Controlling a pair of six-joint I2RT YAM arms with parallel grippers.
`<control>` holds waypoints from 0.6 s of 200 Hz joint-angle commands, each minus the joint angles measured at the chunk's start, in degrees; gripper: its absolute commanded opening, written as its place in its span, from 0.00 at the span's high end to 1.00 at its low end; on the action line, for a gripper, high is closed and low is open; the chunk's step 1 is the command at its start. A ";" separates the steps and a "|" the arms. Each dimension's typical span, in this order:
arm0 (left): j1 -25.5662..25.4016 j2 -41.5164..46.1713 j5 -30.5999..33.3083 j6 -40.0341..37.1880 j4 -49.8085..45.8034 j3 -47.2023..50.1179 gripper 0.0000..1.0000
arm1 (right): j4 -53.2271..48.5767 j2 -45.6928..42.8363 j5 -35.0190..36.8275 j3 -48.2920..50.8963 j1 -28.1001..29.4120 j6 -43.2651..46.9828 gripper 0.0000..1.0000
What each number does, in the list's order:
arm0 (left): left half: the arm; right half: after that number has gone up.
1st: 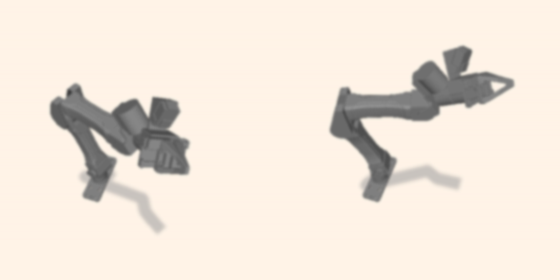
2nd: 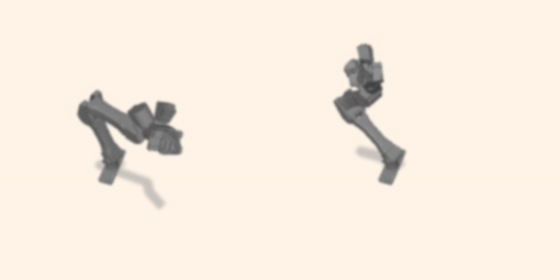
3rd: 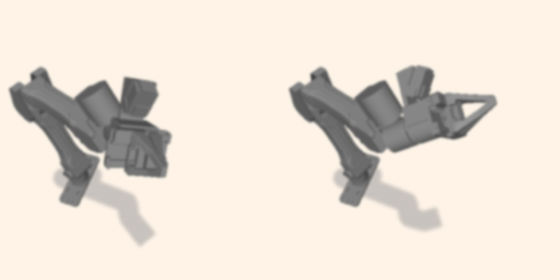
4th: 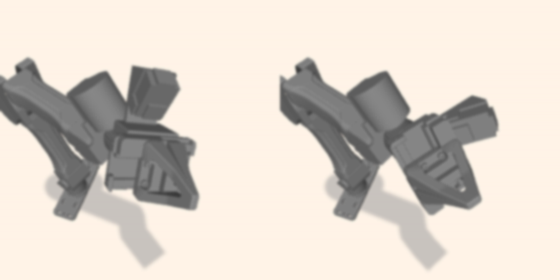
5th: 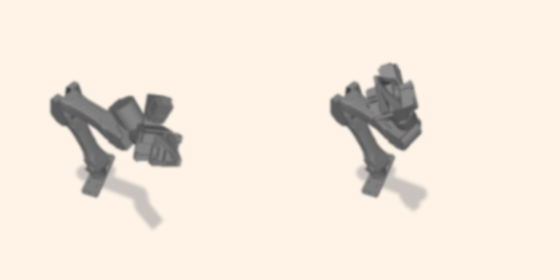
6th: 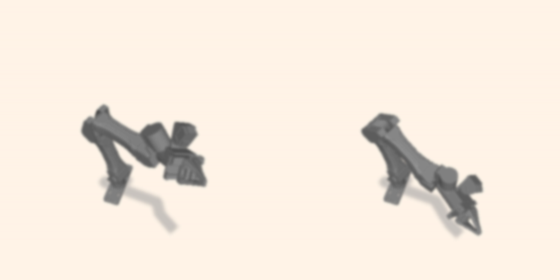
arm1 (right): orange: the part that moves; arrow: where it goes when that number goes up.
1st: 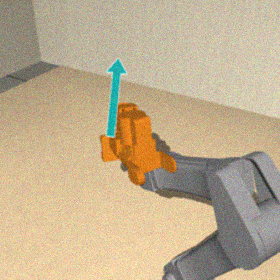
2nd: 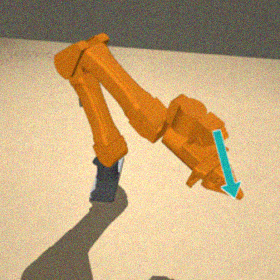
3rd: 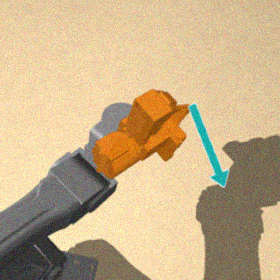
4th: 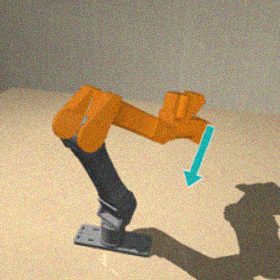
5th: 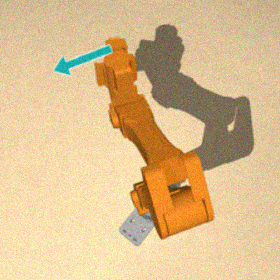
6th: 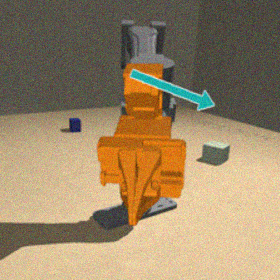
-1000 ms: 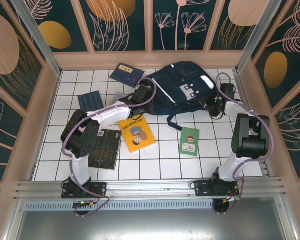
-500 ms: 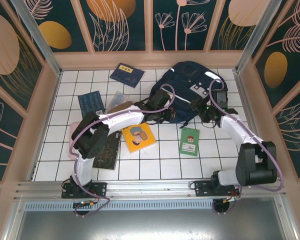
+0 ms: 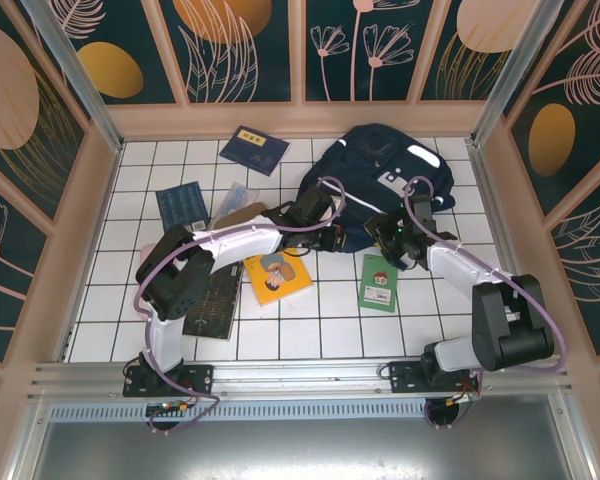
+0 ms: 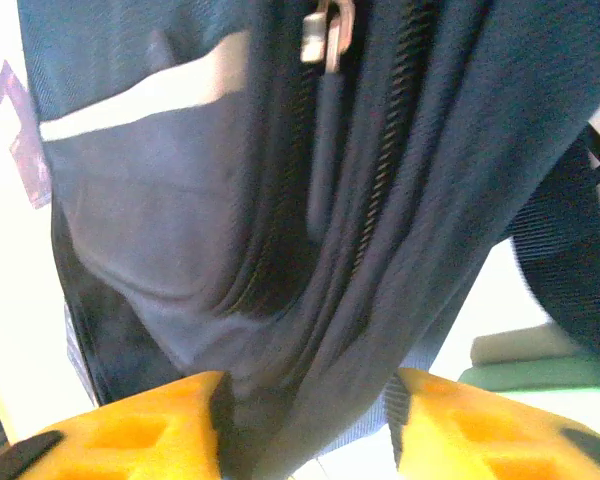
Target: Pack books, pencil case, and school supplies into a backpack
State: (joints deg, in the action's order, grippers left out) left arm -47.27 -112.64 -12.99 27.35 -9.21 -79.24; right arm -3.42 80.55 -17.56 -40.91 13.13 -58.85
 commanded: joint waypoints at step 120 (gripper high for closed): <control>13.29 -0.48 12.96 -1.75 -9.90 -1.93 1.00 | -6.58 0.13 4.42 -6.92 -10.81 10.45 1.00</control>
State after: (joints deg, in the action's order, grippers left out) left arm -40.40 -112.53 -7.57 26.11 -12.03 -79.09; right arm -7.97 82.72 -20.36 -45.54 6.70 -52.77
